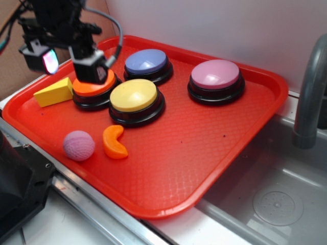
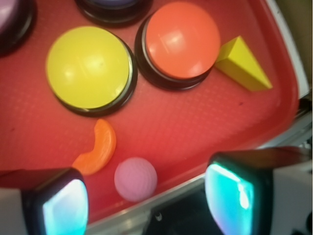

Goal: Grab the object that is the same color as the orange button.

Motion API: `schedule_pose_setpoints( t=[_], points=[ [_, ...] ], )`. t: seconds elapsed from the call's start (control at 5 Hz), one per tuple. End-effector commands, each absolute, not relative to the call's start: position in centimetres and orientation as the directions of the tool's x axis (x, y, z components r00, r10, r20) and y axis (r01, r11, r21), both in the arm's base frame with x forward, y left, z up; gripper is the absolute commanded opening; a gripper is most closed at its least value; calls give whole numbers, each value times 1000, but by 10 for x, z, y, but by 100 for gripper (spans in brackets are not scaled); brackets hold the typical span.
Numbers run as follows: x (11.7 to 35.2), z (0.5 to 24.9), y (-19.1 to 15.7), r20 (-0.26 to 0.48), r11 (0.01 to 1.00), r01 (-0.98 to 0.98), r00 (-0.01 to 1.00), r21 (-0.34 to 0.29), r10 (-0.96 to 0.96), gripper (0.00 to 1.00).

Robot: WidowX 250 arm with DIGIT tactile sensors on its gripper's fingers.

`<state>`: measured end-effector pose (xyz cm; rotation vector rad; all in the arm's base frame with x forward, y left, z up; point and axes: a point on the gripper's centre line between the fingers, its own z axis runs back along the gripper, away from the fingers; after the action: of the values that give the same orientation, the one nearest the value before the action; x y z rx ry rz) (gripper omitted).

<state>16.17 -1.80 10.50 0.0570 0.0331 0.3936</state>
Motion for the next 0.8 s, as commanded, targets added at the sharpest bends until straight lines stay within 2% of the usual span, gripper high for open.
schedule_pose_setpoints(
  t=[0.0, 0.2, 0.4, 0.6],
  points=[
    [173, 63, -20, 25, 918, -392, 920, 62, 391, 100],
    [176, 46, -20, 11, 916, -386, 922, 108, 387, 100],
    [176, 35, -24, 13, 923, -372, 928, 92, 373, 100],
    [175, 20, -26, -19, 933, -351, 935, 76, 353, 100]
  ],
)
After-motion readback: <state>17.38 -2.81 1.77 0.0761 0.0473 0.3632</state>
